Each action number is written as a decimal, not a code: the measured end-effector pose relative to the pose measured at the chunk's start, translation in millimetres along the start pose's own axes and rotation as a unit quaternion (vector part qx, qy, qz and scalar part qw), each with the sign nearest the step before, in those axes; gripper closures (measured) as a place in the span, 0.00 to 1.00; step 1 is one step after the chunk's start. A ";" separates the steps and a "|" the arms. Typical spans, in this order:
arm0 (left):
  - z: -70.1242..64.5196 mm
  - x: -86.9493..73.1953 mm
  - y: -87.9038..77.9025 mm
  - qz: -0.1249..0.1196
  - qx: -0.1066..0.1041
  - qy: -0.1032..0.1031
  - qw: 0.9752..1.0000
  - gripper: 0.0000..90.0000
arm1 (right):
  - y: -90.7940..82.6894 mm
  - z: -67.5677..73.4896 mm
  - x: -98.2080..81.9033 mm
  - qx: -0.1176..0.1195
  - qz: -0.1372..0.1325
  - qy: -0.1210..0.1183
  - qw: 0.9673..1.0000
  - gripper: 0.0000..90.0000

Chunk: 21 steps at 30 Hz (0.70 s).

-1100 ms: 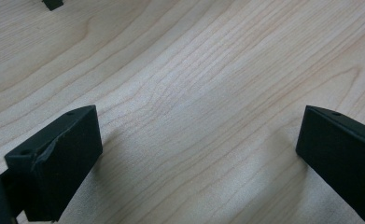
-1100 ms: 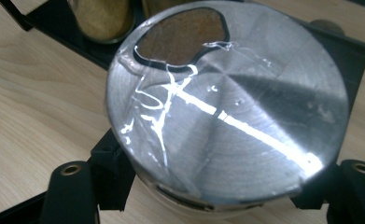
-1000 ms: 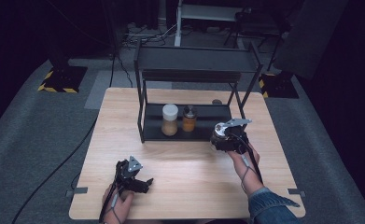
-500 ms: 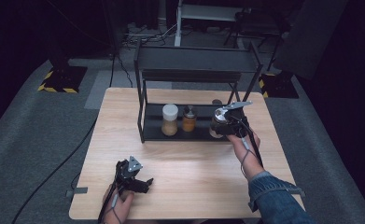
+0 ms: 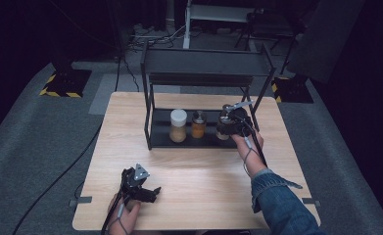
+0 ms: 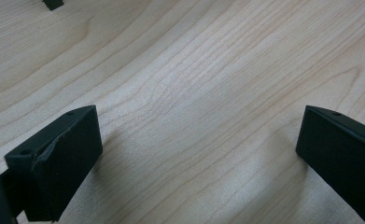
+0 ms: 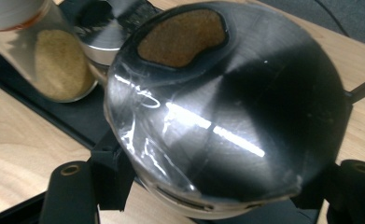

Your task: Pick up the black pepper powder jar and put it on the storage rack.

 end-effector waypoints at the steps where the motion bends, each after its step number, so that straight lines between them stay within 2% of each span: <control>1: -0.1 -0.1 0.1 0.000 0.000 -0.002 1.000 0.00 | 3.6 -0.3 -0.3 0.000 0.002 0.000 1.000 0.34; 10: 0.0 -0.1 0.0 0.000 0.000 -0.001 1.000 0.00 | 32.2 -2.6 -6.0 0.001 0.012 0.003 1.000 0.34; 17: -0.1 -0.1 0.0 0.000 0.000 -0.001 1.000 0.00 | 48.8 -3.4 -12.4 -0.001 0.019 0.011 1.000 0.34; 21: -0.1 -0.1 0.0 0.000 0.000 -0.001 1.000 0.00 | 54.5 -0.7 -14.0 -0.003 0.018 0.006 1.000 0.34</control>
Point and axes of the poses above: each handheld gripper's, and its own axes: y roughly forward along the jaws, x roughly out of its top, z roughly to its left, the point moved 6 cm from there along y, roughly forward along the jaws, and after that the axes turned 9 degrees about -z, right-handed, at the moved point
